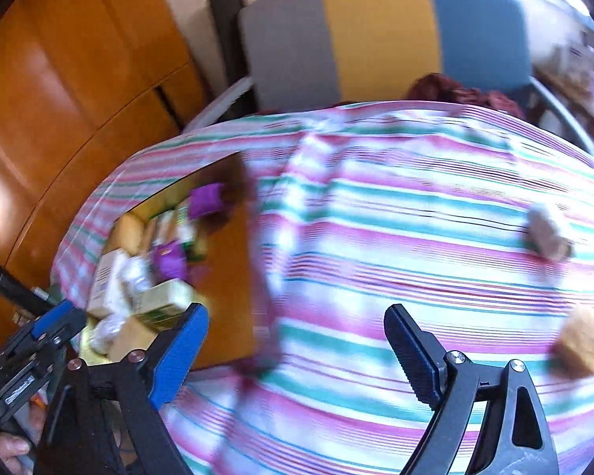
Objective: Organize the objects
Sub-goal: 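Move both grippers back over the cloth toward the white sock and yellow sponge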
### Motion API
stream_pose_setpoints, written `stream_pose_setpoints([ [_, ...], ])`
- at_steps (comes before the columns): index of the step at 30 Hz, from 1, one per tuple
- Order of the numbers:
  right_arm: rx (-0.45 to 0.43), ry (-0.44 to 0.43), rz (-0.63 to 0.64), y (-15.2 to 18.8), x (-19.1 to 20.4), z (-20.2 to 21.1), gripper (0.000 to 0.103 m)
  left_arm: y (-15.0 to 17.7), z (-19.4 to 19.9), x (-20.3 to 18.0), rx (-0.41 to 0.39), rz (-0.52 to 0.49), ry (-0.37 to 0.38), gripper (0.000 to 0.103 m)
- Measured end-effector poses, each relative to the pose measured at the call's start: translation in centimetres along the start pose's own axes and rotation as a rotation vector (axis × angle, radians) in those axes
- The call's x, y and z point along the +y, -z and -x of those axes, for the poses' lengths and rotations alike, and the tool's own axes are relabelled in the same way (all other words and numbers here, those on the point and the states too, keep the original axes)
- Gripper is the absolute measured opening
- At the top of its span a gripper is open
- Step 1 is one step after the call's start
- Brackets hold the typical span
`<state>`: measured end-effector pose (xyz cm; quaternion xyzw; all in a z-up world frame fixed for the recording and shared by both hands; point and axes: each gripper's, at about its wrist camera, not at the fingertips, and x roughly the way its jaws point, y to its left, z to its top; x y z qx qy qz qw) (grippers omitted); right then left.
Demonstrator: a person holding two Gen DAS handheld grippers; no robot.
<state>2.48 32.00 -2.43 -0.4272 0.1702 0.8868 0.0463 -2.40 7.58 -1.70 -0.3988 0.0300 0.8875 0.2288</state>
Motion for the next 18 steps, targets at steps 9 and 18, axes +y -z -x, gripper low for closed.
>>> stream_pose_setpoints([
  [9,-0.044,0.166,-0.154,-1.0,-10.8,3.9,0.091,-0.6,-1.2,-5.6,0.024,-0.122,0.065,0.049],
  [18,-0.096,0.336,-0.344,-0.3,-21.1,6.0,0.092,-1.2,-2.6,-11.6,0.062,-0.233,0.141,0.049],
])
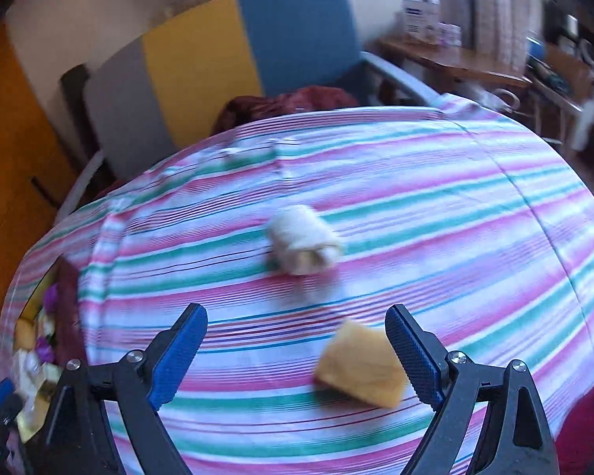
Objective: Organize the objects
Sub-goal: 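Move both grippers back over the cloth toward the white sock and yellow sponge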
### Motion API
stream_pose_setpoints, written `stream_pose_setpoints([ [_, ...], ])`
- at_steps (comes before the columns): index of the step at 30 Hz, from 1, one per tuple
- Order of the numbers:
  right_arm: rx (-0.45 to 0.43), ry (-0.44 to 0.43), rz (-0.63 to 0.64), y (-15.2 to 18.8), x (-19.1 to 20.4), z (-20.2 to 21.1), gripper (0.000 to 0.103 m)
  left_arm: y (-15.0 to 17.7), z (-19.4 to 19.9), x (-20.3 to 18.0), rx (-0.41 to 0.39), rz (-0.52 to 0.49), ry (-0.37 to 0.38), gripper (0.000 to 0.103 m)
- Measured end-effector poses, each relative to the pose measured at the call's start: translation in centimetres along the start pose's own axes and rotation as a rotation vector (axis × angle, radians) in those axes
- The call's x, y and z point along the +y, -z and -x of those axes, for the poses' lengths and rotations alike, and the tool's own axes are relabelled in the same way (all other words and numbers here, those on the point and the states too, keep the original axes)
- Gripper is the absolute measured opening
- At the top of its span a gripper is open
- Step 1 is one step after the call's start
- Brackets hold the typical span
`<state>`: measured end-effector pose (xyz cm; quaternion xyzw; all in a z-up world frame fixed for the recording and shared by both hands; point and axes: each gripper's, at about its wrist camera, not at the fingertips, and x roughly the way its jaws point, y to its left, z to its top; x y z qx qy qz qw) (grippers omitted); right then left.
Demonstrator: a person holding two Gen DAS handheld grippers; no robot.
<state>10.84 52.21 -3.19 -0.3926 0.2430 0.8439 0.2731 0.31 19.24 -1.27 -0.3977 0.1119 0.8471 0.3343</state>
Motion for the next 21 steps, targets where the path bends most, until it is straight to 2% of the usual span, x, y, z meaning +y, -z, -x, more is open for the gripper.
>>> stream_pose_setpoints([
  [4,0.023,0.051,-0.237,0.1,-5.0,-0.9,0.092,-1.2,-1.4,-2.6,0.022,-0.032,0.050,0.049],
  [7,-0.001,0.048,-0.338,0.2,-7.2,-0.4,0.092,-2.2,-2.7,-4.2,0.056,-0.029,0.105,0.049],
  [16,-0.016,0.004,-0.463,0.6,-9.1,0.2,0.092,-5.4,-7.7,-9.3,0.153,-0.026,0.230,0.049],
  [19,-0.008,-0.014,-0.485,0.7,-9.4,0.1,0.092,-6.8,-10.2,-10.8,0.205,0.022,0.310,0.049],
  [21,-0.008,-0.027,-0.493,0.8,-9.6,0.2,0.092,-7.4,-11.8,-11.6,0.245,0.055,0.334,0.050],
])
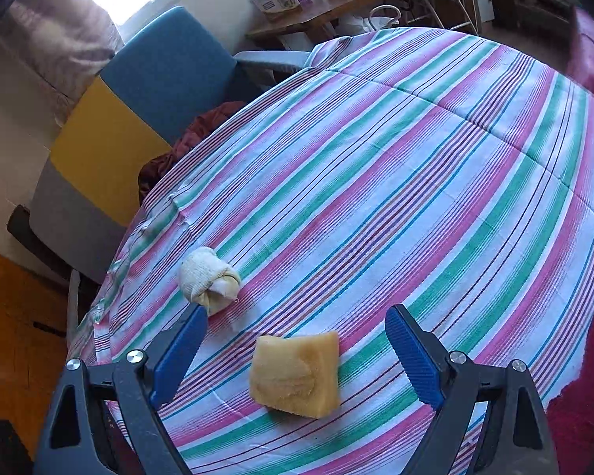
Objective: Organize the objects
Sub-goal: 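Move both grippers back over the cloth toward the white sock and yellow sponge, then grasp the white rolled sock with the left gripper while the right gripper grasps the yellow sponge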
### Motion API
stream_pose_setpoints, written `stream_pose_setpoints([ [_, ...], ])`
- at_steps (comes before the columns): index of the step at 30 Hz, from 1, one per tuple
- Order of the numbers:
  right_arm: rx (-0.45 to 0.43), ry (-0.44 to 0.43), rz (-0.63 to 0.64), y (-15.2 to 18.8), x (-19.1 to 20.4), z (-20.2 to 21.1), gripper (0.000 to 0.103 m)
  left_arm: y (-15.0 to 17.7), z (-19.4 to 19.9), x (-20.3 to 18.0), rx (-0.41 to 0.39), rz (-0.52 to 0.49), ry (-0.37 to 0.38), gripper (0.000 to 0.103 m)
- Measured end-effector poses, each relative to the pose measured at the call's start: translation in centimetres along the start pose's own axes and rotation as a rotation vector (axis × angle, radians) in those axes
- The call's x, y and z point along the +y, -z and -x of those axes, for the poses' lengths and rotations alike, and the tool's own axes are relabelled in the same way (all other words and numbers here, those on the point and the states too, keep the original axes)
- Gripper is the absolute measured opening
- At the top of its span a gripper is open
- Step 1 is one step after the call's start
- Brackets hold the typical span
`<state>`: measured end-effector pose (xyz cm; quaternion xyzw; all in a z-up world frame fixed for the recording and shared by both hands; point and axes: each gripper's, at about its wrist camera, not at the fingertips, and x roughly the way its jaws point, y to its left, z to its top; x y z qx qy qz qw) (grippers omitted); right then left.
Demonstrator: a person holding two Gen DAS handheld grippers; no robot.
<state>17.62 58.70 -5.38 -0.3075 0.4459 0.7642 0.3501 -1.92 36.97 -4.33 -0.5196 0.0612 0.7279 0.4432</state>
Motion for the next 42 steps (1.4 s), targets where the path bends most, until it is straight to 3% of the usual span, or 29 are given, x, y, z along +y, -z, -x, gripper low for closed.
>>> stream_pose_setpoints([
  [9,-0.009,-0.055,-0.031,-0.1,-0.2,0.4,0.092,-5.5,-6.6,-3.4,0.042,0.041,0.064,0.065],
  [12,-0.017,-0.073,-0.032,-0.2,-0.1,0.6,0.093,-7.2,-9.0,-4.3,0.050,0.060,0.074,0.077],
  [14,-0.014,-0.077,-0.032,-0.2,-0.1,0.5,0.093,-8.3,-10.6,-4.9,0.050,0.063,0.045,0.084],
  [22,-0.003,-0.086,-0.049,-0.3,-0.5,0.1,0.093,-9.3,-16.6,-5.9,0.117,0.062,-0.060,0.082],
  [25,0.002,-0.076,-0.054,-0.3,-0.7,-0.1,0.093,-8.3,-15.7,-5.8,0.091,0.021,-0.009,0.064],
  [26,0.007,-0.073,-0.054,-0.3,-0.7,-0.2,0.093,-8.0,-15.2,-5.8,0.085,0.007,-0.022,0.063],
  [30,0.032,-0.049,-0.046,-0.3,-0.7,-0.8,0.093,-6.3,-11.5,-4.6,0.024,-0.051,-0.021,0.062],
  [35,0.112,0.013,0.023,0.4,0.1,-2.5,0.093,-3.2,-7.0,-2.3,-0.031,-0.089,-0.073,0.062],
  [42,0.189,0.107,0.179,1.9,2.0,-4.5,0.094,1.8,-2.5,0.7,-0.065,-0.077,-0.122,0.062],
])
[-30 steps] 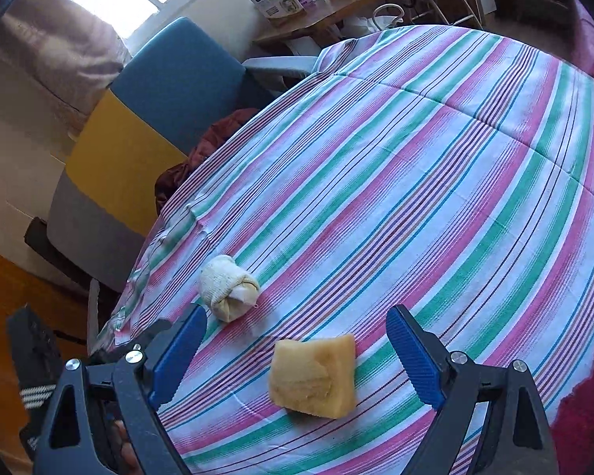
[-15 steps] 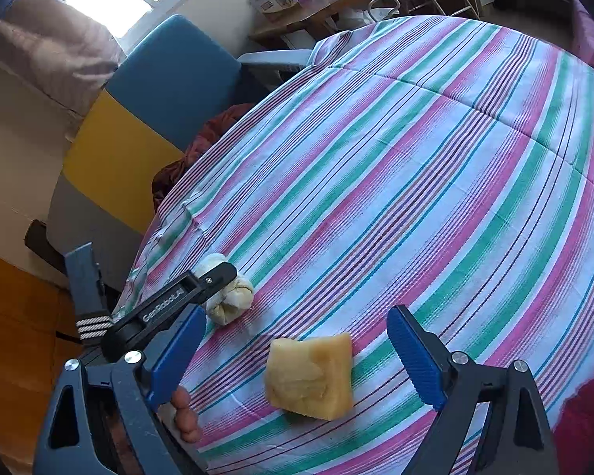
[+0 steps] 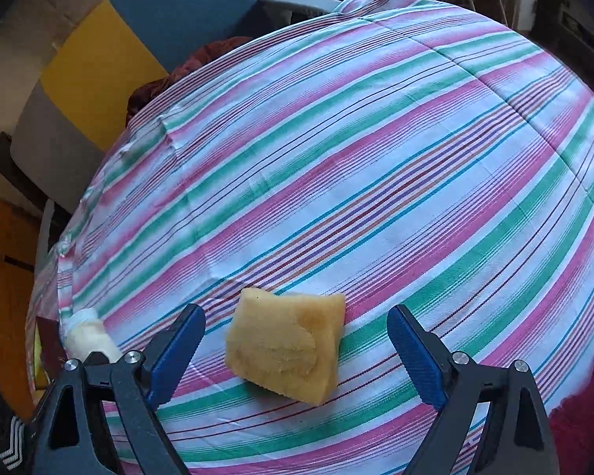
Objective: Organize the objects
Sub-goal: 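Grasp the white rolled sock with the left gripper while the right gripper grasps the yellow sponge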
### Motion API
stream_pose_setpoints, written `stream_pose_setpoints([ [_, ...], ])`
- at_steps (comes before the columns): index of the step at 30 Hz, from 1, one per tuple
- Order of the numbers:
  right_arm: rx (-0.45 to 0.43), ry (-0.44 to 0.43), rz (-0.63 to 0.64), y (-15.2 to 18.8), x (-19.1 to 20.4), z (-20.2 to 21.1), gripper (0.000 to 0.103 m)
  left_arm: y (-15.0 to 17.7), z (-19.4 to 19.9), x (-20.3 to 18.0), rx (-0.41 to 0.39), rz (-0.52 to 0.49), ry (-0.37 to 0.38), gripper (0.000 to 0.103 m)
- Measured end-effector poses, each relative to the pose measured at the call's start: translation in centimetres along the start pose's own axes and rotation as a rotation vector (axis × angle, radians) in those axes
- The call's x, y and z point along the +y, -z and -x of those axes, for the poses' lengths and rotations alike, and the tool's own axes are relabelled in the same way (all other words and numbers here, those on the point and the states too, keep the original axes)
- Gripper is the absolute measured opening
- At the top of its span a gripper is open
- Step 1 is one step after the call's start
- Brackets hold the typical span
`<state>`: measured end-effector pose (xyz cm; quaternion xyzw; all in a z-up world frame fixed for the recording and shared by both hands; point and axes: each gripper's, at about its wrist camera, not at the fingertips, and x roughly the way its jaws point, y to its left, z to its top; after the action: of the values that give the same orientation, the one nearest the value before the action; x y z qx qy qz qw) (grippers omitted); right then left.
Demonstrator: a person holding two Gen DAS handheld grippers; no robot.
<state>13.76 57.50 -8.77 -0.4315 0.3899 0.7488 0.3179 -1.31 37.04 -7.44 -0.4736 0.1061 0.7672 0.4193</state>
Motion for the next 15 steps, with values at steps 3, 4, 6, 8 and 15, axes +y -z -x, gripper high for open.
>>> stream_pose_setpoints([
  [3,0.014,0.033,0.047,0.3,0.5,-0.4,0.094,1.7,1.4,0.3,-0.015,-0.011,-0.011,0.062],
  [4,0.022,0.051,0.067,0.4,0.7,-0.6,0.094,2.2,1.9,0.4,-0.020,-0.013,-0.012,0.062],
  [6,0.029,0.074,0.096,0.6,1.1,-0.8,0.094,3.0,2.7,0.5,-0.029,-0.012,-0.016,0.062],
  [8,0.034,0.098,0.128,0.7,1.4,-1.1,0.094,3.7,3.5,0.6,-0.047,-0.021,-0.024,0.062],
  [15,0.070,0.164,0.275,2.2,2.9,-2.0,0.063,5.2,6.5,1.3,-0.101,-0.027,-0.024,0.062],
])
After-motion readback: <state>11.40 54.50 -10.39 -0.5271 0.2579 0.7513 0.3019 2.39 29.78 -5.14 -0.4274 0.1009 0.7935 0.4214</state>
